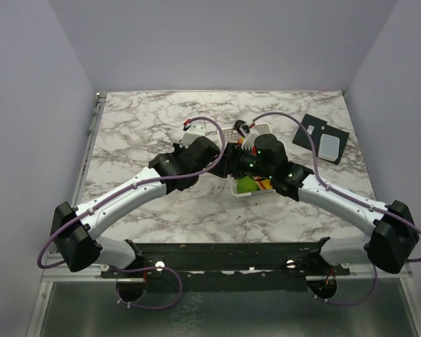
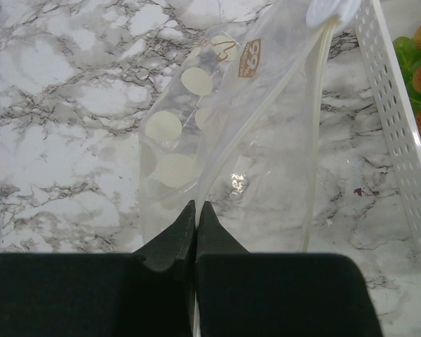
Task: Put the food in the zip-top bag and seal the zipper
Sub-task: Open the zipper of the food storage bag.
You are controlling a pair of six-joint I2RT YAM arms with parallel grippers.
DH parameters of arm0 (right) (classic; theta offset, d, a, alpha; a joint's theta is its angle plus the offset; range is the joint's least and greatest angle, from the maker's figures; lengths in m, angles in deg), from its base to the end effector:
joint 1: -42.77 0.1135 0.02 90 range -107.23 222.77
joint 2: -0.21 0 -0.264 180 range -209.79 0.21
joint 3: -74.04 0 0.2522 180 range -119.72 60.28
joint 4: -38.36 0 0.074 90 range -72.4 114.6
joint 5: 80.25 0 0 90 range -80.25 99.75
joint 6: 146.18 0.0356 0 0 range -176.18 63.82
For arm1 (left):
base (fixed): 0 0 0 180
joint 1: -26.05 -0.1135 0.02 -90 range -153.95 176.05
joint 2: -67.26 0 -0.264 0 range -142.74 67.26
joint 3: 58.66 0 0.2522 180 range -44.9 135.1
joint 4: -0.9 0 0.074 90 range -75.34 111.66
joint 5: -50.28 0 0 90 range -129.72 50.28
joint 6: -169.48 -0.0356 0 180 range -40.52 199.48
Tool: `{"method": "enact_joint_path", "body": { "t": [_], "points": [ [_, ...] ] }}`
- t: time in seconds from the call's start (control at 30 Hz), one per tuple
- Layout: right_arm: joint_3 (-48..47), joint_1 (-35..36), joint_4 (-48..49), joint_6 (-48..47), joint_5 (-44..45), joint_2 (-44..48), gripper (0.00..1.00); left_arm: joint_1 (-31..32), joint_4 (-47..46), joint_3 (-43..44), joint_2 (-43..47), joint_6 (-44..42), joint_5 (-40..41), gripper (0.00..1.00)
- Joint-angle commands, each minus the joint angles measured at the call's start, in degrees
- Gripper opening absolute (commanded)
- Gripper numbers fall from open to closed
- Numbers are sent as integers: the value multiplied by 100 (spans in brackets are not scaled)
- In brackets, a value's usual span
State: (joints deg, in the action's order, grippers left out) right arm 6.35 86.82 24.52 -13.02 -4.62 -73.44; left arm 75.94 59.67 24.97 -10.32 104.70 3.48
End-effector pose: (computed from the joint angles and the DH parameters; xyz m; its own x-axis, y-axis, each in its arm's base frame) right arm 0.2085 0.2140 0.3039 -0.7531 0.1934 -0.6288 -0.4472 0.5505 0.7049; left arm 0.1955 -0.1943 0.3184 -0.5875 0.2153 -0.7801 0.0443 0.9711 0.2347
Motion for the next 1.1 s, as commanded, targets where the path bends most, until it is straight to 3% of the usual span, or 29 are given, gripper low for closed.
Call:
{"method": "enact_joint_path", "body": {
  "t": [0.0,0.57,0.87,1.07],
  "points": [
    [-165,188,443,234,381,-343,69,-14,-96,58,-20,89,-175,0],
    [-1291,679,282,187,1079,-1871,67,-7,-89,68,156,86,-147,0],
    [-1466,779,16,94,1721,-2278,58,-14,5,187,428,-22,56,0],
    [-1428,797,-195,60,1920,-2288,41,-10,115,276,556,-235,242,0]
  ]
}}
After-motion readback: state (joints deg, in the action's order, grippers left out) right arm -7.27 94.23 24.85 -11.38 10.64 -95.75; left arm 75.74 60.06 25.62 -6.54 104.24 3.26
